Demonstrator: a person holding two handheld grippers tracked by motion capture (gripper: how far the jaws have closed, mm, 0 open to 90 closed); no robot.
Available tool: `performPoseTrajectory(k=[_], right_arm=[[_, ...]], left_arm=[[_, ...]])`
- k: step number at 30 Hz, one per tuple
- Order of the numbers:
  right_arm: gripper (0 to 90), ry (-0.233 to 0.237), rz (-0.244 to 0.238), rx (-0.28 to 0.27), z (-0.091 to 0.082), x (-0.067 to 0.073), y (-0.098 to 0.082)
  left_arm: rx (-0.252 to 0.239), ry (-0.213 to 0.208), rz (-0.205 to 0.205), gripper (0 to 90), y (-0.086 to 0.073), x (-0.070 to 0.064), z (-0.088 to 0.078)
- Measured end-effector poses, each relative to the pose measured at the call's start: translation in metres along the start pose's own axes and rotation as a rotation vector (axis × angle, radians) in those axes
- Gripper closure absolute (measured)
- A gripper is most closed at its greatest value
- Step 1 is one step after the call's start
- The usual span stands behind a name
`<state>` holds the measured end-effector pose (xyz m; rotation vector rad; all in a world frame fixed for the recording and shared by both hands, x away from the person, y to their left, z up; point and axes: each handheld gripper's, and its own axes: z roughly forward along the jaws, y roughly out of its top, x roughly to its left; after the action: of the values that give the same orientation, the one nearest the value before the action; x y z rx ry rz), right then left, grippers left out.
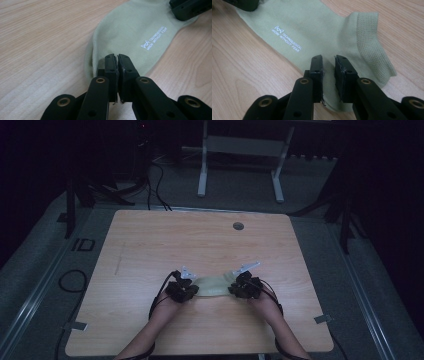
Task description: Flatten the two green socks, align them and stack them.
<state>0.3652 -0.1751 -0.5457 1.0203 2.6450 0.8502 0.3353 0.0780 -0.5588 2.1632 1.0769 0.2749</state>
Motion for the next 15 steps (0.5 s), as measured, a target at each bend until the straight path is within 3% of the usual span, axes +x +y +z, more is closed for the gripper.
performPoseTrajectory(k=[4,7,15], right_arm=[[75.9,-0.008,-0.006,-0.002,0.001,0.001,0.001],[74.2,-0.005,-0.019,-0.013,-0.003,0.004,0.002],[68.2,0.023,-0.020,-0.067,-0.019,0.008,0.011]], left_arm=[[0.003,-0.004,-0.006,85.9,0.001,0.000,0.000],[-0.001,-0.016,-0.003,80.7,0.002,0.001,-0.002],[-0.058,-0.065,0.012,73.1,0.006,-0.005,-0.017]])
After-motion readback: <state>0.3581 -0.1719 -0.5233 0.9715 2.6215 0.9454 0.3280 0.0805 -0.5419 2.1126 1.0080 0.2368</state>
